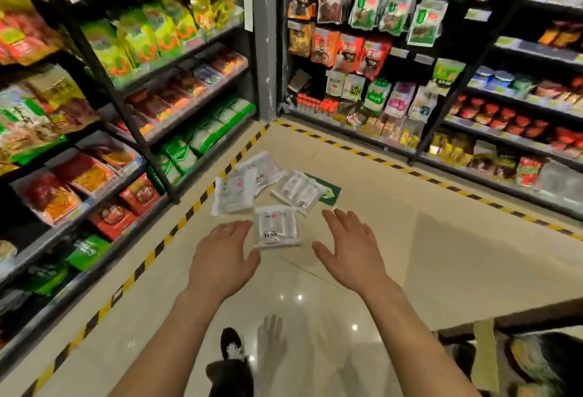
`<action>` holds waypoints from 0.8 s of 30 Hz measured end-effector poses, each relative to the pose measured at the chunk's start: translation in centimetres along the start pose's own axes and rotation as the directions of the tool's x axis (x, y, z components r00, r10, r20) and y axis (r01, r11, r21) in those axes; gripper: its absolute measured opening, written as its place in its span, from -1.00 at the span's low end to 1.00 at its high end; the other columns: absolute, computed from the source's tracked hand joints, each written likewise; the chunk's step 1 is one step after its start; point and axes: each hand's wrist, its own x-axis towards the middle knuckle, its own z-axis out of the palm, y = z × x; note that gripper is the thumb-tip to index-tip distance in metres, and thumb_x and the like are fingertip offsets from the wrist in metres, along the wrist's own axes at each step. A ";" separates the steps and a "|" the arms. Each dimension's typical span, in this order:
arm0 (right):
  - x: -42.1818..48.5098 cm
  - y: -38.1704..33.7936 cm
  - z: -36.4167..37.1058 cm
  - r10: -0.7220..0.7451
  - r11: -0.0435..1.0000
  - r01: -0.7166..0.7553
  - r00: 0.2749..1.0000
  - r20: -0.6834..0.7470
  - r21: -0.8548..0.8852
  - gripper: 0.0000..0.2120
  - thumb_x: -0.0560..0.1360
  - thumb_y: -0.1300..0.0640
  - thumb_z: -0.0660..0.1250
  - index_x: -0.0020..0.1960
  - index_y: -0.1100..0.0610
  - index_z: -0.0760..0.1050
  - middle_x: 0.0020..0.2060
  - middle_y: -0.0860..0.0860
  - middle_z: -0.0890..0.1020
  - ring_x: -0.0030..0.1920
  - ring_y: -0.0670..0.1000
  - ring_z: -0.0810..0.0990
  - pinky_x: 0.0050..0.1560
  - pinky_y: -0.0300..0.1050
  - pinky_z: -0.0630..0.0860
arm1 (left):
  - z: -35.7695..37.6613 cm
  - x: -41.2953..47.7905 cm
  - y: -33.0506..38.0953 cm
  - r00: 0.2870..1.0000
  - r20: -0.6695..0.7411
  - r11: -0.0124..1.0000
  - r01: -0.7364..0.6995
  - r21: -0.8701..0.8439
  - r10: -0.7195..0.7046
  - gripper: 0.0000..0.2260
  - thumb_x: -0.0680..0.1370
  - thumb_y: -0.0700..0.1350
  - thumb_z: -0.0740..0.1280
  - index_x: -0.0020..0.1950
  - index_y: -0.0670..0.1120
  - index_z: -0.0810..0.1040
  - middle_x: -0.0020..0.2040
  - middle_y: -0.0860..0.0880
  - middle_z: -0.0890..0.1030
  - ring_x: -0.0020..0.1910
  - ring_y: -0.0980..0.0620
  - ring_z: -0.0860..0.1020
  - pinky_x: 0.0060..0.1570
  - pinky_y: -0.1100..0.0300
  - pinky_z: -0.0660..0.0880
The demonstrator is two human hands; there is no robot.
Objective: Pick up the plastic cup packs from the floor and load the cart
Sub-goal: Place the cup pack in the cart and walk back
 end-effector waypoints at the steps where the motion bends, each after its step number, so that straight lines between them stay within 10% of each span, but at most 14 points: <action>1: 2.7 0.2 0.6 0.004 1.000 -0.004 1.000 0.012 -0.004 -0.35 0.58 -0.23 0.08 0.57 -0.01 0.03 0.55 0.04 0.15 0.55 0.09 0.04 0.48 0.04 0.01 | 0.7 2.5 -0.8 1.000 0.005 1.000 0.005 -0.005 -0.005 -0.42 0.50 0.19 0.16 0.48 0.00 0.33 0.43 -0.01 0.41 0.41 -0.04 0.35 0.28 0.06 0.34; 6: 16.7 0.4 4.7 0.034 0.999 -0.034 0.999 0.026 -0.018 -0.23 0.44 -0.33 -0.14 0.55 0.01 0.10 0.49 0.05 0.28 0.48 0.11 0.20 0.40 0.09 0.22 | 5.0 16.6 -6.7 0.999 0.016 0.999 -0.034 -0.030 0.035 -0.36 0.44 0.23 0.09 0.38 -0.11 0.47 0.36 -0.15 0.49 0.30 -0.16 0.47 0.23 -0.07 0.41; 14: 36.9 1.2 12.1 0.103 0.989 -0.113 0.988 0.111 0.091 -0.37 0.51 -0.15 0.16 0.48 0.17 0.29 0.36 0.11 0.46 0.34 0.15 0.40 0.26 0.05 0.38 | 12.3 37.1 -14.7 0.991 0.118 0.995 -0.051 -0.081 0.061 -0.42 0.45 0.13 0.20 0.38 -0.16 0.47 0.30 -0.19 0.54 0.26 -0.20 0.51 0.23 -0.05 0.40; 24: 50.6 10.6 34.8 0.249 0.900 -0.320 0.935 0.253 0.297 -0.38 0.58 -0.01 0.26 0.56 0.10 0.12 0.50 0.08 0.27 0.48 0.08 0.25 0.43 -0.06 0.19 | 36.3 47.3 -21.7 0.960 0.272 0.983 0.112 -0.144 -0.069 -0.34 0.50 0.20 0.05 0.50 -0.13 0.31 0.44 -0.21 0.39 0.40 -0.21 0.38 0.30 -0.17 0.38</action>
